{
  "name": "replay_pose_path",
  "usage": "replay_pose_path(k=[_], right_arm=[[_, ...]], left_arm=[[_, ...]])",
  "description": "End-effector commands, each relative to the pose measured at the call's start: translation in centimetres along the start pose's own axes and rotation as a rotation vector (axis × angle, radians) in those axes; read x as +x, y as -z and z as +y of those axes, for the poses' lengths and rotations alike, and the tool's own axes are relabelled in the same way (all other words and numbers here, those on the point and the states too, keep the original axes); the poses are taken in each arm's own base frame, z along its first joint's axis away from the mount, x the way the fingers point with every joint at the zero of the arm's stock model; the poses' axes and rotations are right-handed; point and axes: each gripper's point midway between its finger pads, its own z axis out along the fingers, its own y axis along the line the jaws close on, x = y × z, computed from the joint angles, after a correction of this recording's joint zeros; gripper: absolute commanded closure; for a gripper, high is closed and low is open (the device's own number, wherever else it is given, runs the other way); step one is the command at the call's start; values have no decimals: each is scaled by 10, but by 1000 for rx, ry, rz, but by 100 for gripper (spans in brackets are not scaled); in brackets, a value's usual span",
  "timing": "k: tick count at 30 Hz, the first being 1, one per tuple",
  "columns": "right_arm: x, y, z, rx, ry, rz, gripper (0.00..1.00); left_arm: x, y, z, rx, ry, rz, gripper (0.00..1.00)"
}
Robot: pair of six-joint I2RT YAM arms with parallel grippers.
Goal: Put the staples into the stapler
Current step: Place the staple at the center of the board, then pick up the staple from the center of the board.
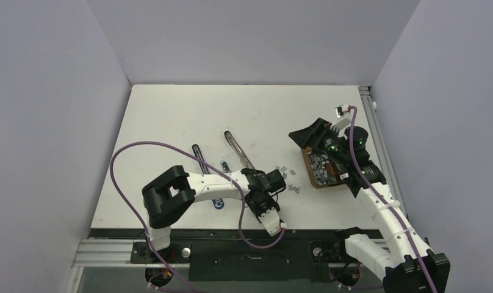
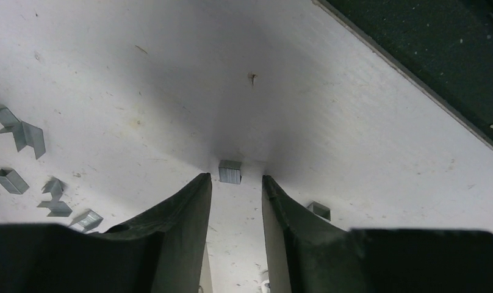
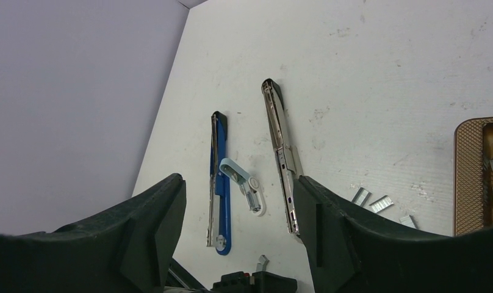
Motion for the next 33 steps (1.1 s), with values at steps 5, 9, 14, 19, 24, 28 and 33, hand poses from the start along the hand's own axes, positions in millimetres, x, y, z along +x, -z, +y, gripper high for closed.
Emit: replay_pose_path(k=[5,9,14,19,24,28,33], right_arm=[[-2,0,-6,21,8,-10,36],[12,-7,-28,111,11,28,36],[49,-23,-44,273,89,123,36],[90,-38,-52,364,137,208,37],[119,-54,-60,421,169,266,39],[130,-64,-72,474,205,287,40],[149,-76,-81,492,210,330,40]], left_arm=[[-2,46,21,-111,81,4,52],[0,91,29,-217,171,-6,51],[15,180,44,-503,358,-94,48],[64,259,45,-918,625,-161,7],[80,296,28,-1149,772,-238,4],[69,298,19,-1143,814,-320,4],[69,298,21,-1140,895,-371,4]])
